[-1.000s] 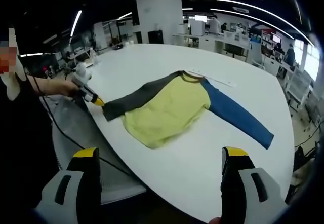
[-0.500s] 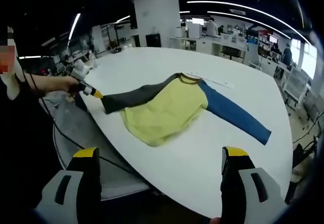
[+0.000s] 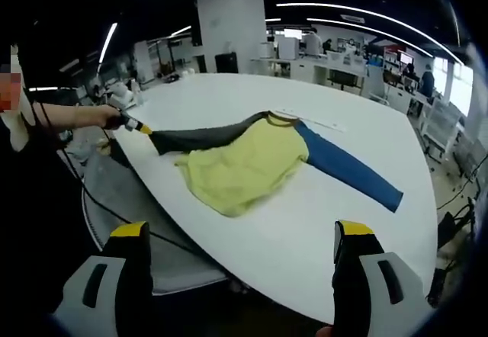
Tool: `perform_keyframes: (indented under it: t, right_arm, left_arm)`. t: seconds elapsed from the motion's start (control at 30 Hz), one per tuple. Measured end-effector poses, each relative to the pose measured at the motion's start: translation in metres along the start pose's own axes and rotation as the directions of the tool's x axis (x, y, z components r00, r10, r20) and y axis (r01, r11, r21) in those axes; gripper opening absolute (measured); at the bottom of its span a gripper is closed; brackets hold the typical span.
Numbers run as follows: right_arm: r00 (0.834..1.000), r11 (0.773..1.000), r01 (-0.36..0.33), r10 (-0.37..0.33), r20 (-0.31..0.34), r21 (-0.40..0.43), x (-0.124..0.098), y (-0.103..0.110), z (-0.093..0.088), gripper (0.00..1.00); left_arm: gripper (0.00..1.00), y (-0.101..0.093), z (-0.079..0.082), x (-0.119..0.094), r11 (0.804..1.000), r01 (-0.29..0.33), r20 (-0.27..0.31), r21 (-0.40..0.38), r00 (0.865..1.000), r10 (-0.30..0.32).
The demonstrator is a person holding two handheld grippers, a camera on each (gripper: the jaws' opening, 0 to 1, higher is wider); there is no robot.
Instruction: Fold the garment on the visible template until the final outline fits inside the template.
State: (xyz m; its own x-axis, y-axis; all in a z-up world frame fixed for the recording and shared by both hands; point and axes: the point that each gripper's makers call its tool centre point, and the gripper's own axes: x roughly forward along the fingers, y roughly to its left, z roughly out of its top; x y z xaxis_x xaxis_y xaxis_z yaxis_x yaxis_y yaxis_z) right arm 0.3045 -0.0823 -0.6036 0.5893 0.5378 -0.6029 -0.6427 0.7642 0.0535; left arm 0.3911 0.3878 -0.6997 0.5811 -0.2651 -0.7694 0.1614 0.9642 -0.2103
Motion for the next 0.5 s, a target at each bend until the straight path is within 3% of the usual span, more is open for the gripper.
perform_keyframes:
  t: [0.13, 0.3, 0.5]
  right_arm:
    - [1.000, 1.000, 0.004, -0.004, -0.003, -0.003, -0.001, 0.001, 0.000, 1.00]
    - [1.000, 1.000, 0.009, -0.009, -0.011, -0.009, -0.001, 0.003, 0.002, 1.00]
    - [1.000, 1.000, 0.018, -0.018, -0.017, -0.003, -0.001, 0.003, 0.000, 1.00]
  left_arm:
    - [0.00, 0.015, 0.005, 0.000, 1.000, -0.027, -0.005, -0.010, 1.000, 0.027]
    - [0.00, 0.039, 0.010, -0.001, 0.992, -0.096, -0.001, -0.076, 0.995, 0.097]
    - [0.00, 0.052, 0.017, -0.004, 0.985, -0.136, -0.005, -0.102, 0.991, 0.136]
